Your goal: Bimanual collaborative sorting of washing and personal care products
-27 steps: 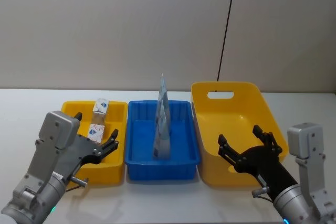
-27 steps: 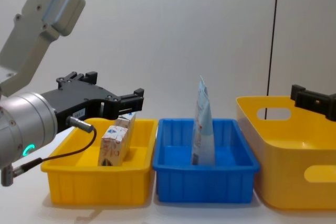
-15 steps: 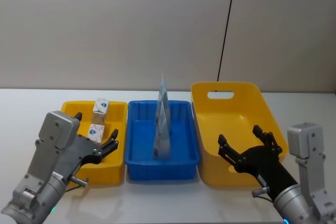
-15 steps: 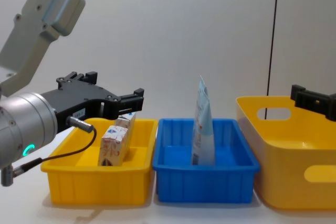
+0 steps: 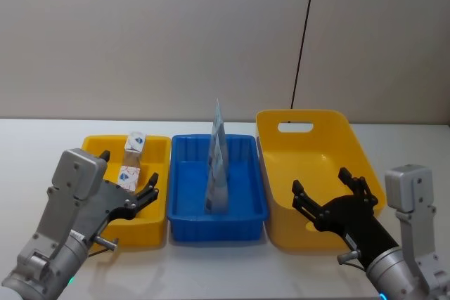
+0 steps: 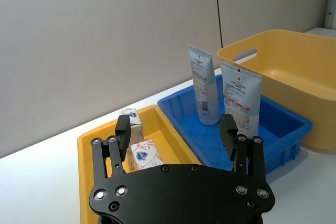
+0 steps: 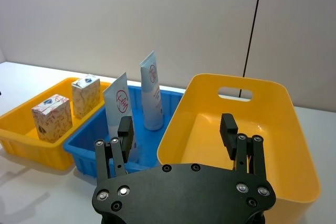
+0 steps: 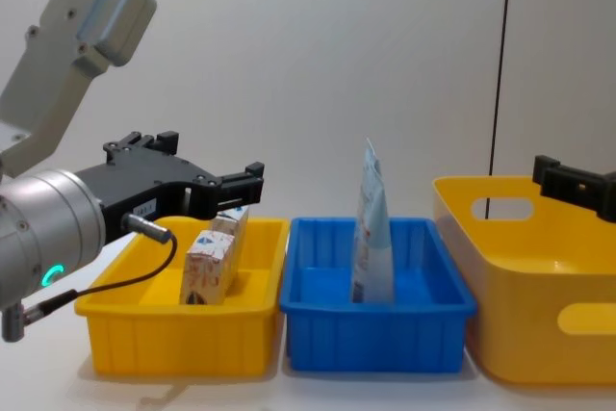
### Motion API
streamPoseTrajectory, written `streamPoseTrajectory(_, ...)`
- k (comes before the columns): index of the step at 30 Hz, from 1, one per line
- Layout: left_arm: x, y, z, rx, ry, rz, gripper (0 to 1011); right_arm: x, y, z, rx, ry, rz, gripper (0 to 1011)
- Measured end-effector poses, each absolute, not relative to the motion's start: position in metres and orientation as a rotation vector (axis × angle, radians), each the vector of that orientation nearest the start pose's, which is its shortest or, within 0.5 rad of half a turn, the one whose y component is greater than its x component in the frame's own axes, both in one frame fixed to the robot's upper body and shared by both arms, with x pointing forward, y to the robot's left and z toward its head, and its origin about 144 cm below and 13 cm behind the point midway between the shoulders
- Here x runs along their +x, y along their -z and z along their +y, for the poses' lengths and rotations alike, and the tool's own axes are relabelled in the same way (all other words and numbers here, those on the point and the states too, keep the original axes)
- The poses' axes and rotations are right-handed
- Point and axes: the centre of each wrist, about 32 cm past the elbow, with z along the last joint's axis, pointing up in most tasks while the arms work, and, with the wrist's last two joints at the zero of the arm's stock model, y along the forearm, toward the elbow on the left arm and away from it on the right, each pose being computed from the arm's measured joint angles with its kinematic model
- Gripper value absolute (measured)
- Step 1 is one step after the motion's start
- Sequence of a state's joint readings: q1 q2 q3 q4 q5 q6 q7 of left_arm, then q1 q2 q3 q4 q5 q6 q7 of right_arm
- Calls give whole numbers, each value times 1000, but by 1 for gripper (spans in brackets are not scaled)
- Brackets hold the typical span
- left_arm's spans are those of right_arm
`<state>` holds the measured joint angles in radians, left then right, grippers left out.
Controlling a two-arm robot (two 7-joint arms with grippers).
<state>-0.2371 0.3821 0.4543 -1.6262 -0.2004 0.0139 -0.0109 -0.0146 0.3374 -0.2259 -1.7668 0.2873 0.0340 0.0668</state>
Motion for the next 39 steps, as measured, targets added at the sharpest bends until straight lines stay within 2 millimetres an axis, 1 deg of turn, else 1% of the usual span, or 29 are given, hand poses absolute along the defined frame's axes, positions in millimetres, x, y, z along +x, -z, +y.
streamPoseTrajectory(15, 492, -1204, 199, 63, -1124, -266, 1001, 443, -1189, -237, 26, 1229, -75, 1000)
streamPoseTrajectory(23, 494, -1208, 201, 93, -1120, -250, 1002, 443, -1189, -237, 26, 1230, -75, 1000)
streamPoseTrajectory(39, 518, -1211, 207, 221, -1094, -151, 1002, 443, -1189, -237, 26, 1229, -75, 1000)
